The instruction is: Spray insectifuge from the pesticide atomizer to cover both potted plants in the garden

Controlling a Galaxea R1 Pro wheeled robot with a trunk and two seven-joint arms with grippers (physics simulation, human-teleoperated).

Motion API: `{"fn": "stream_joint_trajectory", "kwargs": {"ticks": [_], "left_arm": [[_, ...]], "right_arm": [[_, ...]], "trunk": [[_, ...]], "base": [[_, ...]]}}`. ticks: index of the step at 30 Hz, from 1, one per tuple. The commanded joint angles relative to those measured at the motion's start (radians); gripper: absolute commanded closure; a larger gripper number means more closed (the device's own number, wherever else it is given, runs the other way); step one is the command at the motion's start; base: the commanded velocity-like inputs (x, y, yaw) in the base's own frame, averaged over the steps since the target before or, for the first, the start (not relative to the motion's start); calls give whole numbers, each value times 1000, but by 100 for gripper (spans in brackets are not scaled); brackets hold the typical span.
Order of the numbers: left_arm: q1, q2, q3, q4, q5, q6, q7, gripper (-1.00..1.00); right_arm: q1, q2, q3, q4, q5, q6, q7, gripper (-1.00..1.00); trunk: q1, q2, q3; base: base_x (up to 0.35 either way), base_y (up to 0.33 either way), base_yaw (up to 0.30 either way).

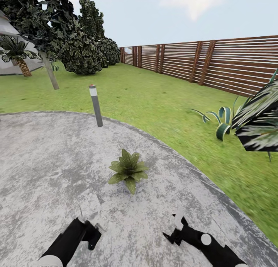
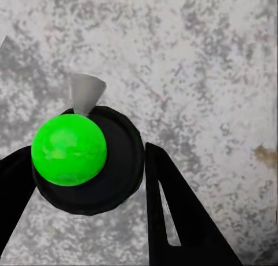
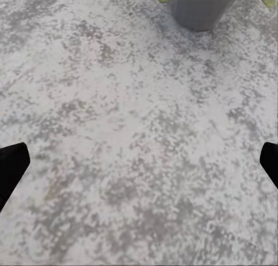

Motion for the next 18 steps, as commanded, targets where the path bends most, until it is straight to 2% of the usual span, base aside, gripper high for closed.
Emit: {"fn": "stream_joint_trajectory", "kwargs": {"ticks": [1, 2, 4, 5, 7, 9, 12, 13, 14, 15, 18], "left_arm": [[-3, 13, -15, 19, -10, -24, -56, 100], [-5, 22, -34, 28, -16, -35, -91, 100], [-7, 42, -116, 40, -48, -73, -164, 100], [-8, 45, -158, 44, -64, -112, -179, 100], [-8, 48, -196, 46, -74, -174, -193, 100], [-8, 45, -214, 47, -79, -213, -234, 100], [-8, 33, -219, 47, -81, -222, -274, 100], [-8, 31, -227, 47, -82, -222, -277, 100], [-8, 29, -243, 47, -82, -222, -279, 100], [-8, 29, -274, 47, -81, -221, -279, 100], [-7, 27, -293, 47, -79, -222, -280, 100]], "right_arm": [[-19, -2, 1, -2, 16, 2, 49, -100], [-25, -2, 2, -3, 19, 5, 72, -100], [-34, -3, 2, -6, 23, 8, 139, -100], [-36, -3, 2, -8, 24, 8, 183, -100], [-39, -3, 2, -9, 25, 9, 256, -100], [-41, 1, 4, -9, 26, 8, 324, -100], [-41, 10, 9, -10, 27, 7, 338, -100], [-41, 15, 9, -15, 27, 7, 340, 100], [-41, 22, 10, -21, 27, 7, 340, 100], [-41, 34, 10, -25, 26, 7, 341, 100], [-41, 70, 11, -27, 27, 7, 342, 100]], "trunk": [[0, 0, -1], [0, 0, -1], [0, 0, -1], [0, 0, -1], [0, 0, -1], [0, 0, -1], [0, 0, -1], [0, 0, -1], [0, 0, -1], [0, 0, -1], [0, 0, -1]], "base": [[0, 0, 0], [0, 0, 0], [0, 0, 0], [0, 0, 0], [0, 0, 0], [0, 0, 0], [0, 0, 0], [0, 0, 0], [0, 0, 0], [0, 0, 0], [0, 0, 0]]}}
